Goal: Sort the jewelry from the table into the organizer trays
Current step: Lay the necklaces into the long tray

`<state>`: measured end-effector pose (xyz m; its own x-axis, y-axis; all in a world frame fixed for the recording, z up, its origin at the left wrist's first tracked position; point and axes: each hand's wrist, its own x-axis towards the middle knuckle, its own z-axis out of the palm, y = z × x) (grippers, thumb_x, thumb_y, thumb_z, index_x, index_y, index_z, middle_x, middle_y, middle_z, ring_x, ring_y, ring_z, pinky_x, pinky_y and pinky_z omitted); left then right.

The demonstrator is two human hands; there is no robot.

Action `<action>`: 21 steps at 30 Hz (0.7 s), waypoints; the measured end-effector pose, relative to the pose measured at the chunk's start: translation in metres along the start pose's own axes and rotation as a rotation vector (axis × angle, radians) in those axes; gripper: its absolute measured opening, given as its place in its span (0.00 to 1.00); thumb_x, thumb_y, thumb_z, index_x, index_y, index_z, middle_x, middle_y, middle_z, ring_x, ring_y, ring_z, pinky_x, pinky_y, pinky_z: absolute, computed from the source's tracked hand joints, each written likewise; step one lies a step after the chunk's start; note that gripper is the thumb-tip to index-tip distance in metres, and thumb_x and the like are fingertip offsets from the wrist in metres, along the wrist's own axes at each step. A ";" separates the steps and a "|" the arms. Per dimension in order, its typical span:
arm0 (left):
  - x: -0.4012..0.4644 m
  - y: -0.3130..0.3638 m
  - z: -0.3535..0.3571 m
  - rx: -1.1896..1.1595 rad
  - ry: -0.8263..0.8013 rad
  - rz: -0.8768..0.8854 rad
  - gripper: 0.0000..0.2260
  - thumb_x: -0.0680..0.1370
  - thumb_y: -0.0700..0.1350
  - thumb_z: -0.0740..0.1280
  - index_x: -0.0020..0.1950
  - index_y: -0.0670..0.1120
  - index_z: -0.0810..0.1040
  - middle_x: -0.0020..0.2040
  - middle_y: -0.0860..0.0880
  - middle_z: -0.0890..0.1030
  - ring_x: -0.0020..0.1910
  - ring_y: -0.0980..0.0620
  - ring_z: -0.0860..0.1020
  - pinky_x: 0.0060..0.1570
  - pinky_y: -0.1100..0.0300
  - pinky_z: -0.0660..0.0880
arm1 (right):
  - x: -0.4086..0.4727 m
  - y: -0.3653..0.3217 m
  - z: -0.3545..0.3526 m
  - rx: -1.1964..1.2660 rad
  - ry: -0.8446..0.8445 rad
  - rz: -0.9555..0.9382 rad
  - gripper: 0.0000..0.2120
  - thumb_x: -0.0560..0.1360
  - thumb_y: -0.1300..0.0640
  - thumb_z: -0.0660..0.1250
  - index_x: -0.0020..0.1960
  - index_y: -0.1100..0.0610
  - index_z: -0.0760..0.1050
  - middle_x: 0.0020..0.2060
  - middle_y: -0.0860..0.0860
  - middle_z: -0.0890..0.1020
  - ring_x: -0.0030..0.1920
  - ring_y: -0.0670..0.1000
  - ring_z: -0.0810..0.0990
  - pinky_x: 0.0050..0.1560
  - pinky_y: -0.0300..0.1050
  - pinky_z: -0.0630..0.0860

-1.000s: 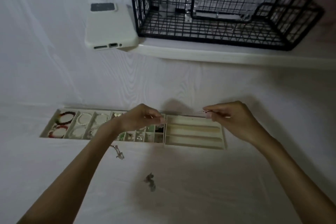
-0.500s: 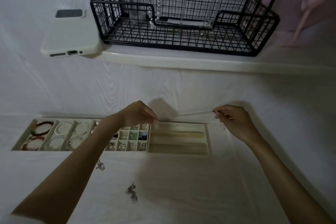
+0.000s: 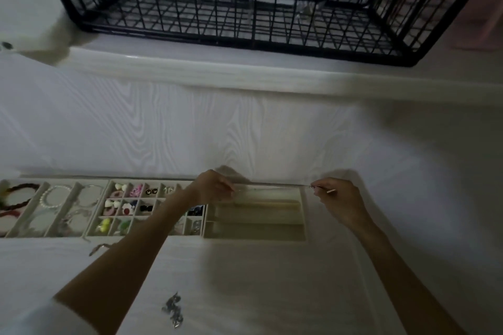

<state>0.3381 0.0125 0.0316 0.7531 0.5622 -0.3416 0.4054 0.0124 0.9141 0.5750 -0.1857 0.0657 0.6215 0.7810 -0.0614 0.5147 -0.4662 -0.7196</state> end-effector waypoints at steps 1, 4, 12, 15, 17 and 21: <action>0.004 -0.004 0.002 0.187 0.044 0.061 0.14 0.75 0.26 0.61 0.37 0.36 0.84 0.28 0.52 0.82 0.30 0.59 0.81 0.41 0.63 0.80 | 0.003 0.005 0.004 -0.004 -0.002 0.001 0.06 0.75 0.60 0.68 0.47 0.52 0.82 0.41 0.45 0.83 0.40 0.46 0.81 0.48 0.43 0.76; 0.017 -0.015 0.006 0.546 0.095 0.178 0.12 0.70 0.33 0.73 0.53 0.38 0.82 0.36 0.65 0.79 0.41 0.73 0.77 0.50 0.73 0.73 | 0.007 0.014 0.012 -0.015 -0.004 -0.002 0.06 0.75 0.60 0.67 0.46 0.52 0.82 0.41 0.46 0.82 0.39 0.44 0.80 0.46 0.41 0.75; 0.006 -0.002 0.002 0.965 0.186 0.129 0.18 0.73 0.54 0.70 0.62 0.63 0.74 0.63 0.62 0.75 0.60 0.55 0.76 0.57 0.56 0.72 | 0.018 0.029 0.034 -0.031 -0.050 -0.033 0.06 0.73 0.59 0.70 0.45 0.48 0.82 0.41 0.44 0.83 0.43 0.46 0.82 0.50 0.48 0.78; -0.002 0.010 0.000 1.068 0.175 0.071 0.21 0.74 0.59 0.68 0.66 0.58 0.73 0.66 0.56 0.74 0.62 0.51 0.75 0.59 0.56 0.71 | 0.024 0.031 0.039 -0.020 -0.039 -0.065 0.04 0.71 0.57 0.72 0.42 0.48 0.79 0.39 0.42 0.82 0.41 0.43 0.81 0.48 0.51 0.79; -0.006 0.015 0.001 1.121 0.173 0.046 0.22 0.75 0.57 0.67 0.69 0.56 0.70 0.65 0.53 0.75 0.61 0.50 0.75 0.59 0.55 0.70 | 0.026 0.030 0.040 -0.041 -0.038 -0.053 0.06 0.70 0.55 0.73 0.39 0.46 0.77 0.37 0.42 0.82 0.39 0.43 0.81 0.46 0.49 0.79; -0.002 0.018 0.003 1.296 0.172 0.021 0.15 0.78 0.51 0.64 0.64 0.50 0.75 0.62 0.48 0.77 0.59 0.48 0.77 0.57 0.55 0.71 | 0.031 0.032 0.042 -0.092 -0.037 -0.066 0.04 0.71 0.56 0.73 0.40 0.48 0.79 0.39 0.48 0.84 0.41 0.47 0.82 0.44 0.46 0.78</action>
<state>0.3457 0.0094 0.0483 0.7290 0.6517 -0.2095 0.6684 -0.7437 0.0124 0.5858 -0.1587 0.0115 0.5632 0.8253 -0.0425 0.6071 -0.4480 -0.6563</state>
